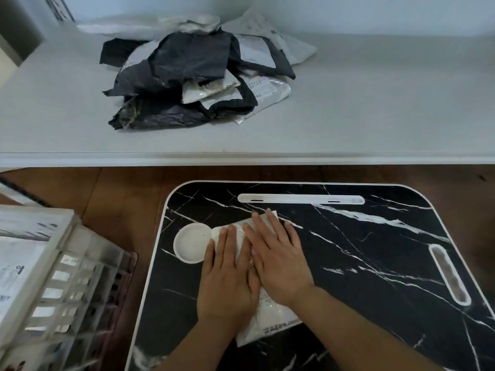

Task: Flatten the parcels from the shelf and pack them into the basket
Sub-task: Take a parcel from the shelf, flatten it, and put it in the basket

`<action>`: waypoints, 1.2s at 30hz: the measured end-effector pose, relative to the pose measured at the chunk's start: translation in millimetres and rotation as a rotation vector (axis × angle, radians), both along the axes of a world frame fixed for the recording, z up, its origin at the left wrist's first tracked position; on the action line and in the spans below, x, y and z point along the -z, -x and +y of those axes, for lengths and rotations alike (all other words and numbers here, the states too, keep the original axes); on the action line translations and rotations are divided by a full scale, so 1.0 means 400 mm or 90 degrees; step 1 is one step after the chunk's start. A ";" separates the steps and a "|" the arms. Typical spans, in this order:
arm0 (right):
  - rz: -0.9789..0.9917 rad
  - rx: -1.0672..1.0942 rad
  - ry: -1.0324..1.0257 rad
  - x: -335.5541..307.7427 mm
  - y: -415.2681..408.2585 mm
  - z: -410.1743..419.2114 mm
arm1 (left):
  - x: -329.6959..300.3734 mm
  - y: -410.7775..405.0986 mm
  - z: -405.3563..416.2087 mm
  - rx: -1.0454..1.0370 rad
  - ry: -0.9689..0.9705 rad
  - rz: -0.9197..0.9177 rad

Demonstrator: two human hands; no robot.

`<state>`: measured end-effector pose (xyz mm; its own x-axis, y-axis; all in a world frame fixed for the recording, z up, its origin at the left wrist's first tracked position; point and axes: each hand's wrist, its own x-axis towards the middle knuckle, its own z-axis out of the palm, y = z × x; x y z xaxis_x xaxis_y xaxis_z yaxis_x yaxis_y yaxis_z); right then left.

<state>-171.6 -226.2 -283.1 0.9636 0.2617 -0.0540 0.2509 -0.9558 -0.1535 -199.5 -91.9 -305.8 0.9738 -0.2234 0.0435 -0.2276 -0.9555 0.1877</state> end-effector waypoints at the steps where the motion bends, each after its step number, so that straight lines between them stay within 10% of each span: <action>1: 0.015 -0.013 0.006 0.010 -0.007 -0.001 | 0.001 -0.002 -0.002 0.001 0.000 -0.001; 23: 0.037 -0.018 0.034 0.022 0.205 -0.121 | 0.008 -0.005 -0.004 -0.006 -0.020 0.004; 36: 0.253 0.083 0.097 -0.087 0.190 -0.045 | -0.026 0.091 0.086 0.127 -0.133 0.134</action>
